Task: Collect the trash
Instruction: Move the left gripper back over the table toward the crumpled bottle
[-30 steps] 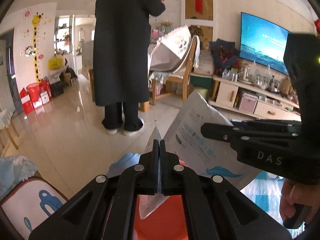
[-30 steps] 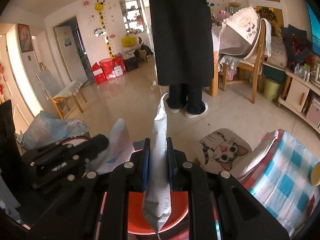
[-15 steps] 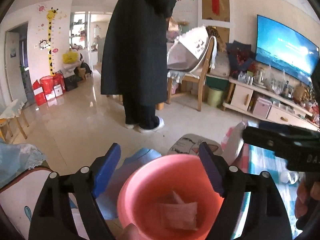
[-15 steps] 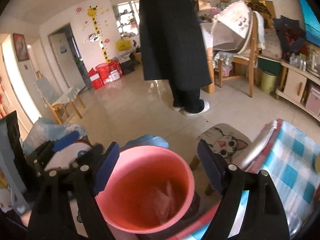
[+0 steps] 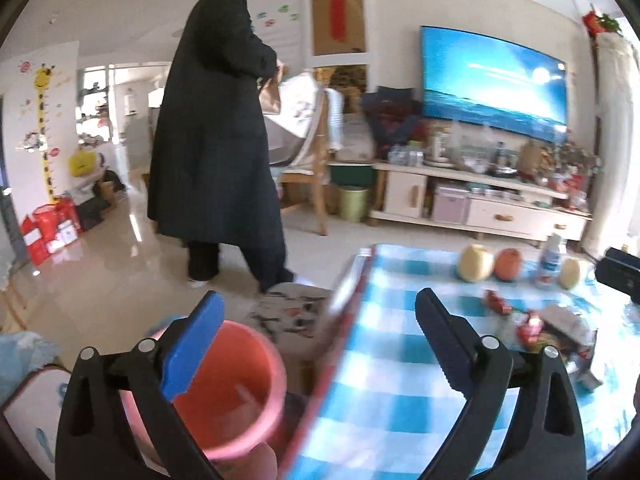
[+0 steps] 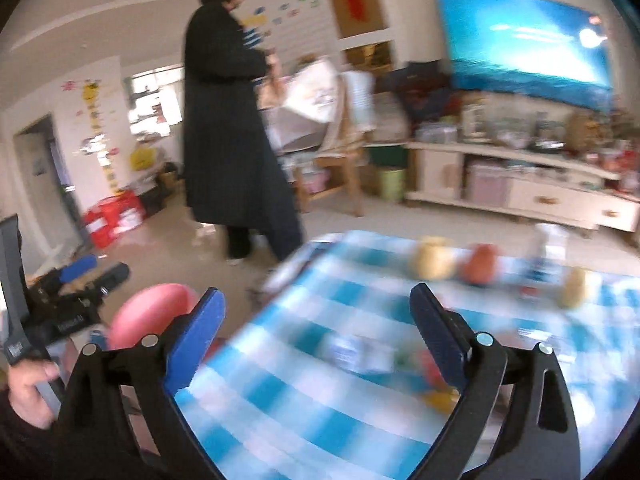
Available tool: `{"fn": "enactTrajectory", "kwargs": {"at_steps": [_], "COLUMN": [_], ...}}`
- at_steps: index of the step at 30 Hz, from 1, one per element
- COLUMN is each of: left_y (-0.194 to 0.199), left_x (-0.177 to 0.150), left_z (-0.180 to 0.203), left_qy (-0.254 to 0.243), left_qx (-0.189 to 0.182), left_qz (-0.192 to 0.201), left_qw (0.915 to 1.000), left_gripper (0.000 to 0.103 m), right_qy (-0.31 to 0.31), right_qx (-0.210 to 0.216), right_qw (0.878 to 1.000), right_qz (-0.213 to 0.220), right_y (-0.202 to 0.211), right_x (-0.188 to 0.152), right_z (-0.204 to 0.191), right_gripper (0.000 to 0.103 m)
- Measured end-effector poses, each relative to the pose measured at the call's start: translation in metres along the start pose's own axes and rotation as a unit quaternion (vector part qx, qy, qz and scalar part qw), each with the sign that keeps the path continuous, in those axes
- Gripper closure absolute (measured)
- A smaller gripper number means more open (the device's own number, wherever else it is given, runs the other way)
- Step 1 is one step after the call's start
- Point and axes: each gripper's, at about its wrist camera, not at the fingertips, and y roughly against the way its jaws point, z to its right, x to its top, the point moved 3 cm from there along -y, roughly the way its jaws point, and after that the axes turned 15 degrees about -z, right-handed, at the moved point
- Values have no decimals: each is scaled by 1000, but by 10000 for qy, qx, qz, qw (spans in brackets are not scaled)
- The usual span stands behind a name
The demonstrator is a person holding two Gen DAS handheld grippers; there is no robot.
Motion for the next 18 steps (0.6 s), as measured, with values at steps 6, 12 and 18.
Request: {"fn": "enactTrajectory", "kwargs": {"at_steps": [6,12,18], "left_y": [-27,-78,-108], "left_x": [-20,-41,-51], "left_z": [95,176,212], "left_qy": [-220,-870,-1086], "left_qx": [-402,-484,-425], "left_qz": [-238,-736,-830], "left_qw": [9987,9923,9897], "left_gripper": [8,5,5], "right_qy": [-525,-813,-1296], "right_qx": [-738,-1252,-1113], "right_qw": [9958,9884,9845], "right_qz": [-110,-263,-388], "right_y": [33,28,4], "right_x": [-60,-95,-118], "right_z": [98,165,206], "right_gripper": [7,6,6]}}
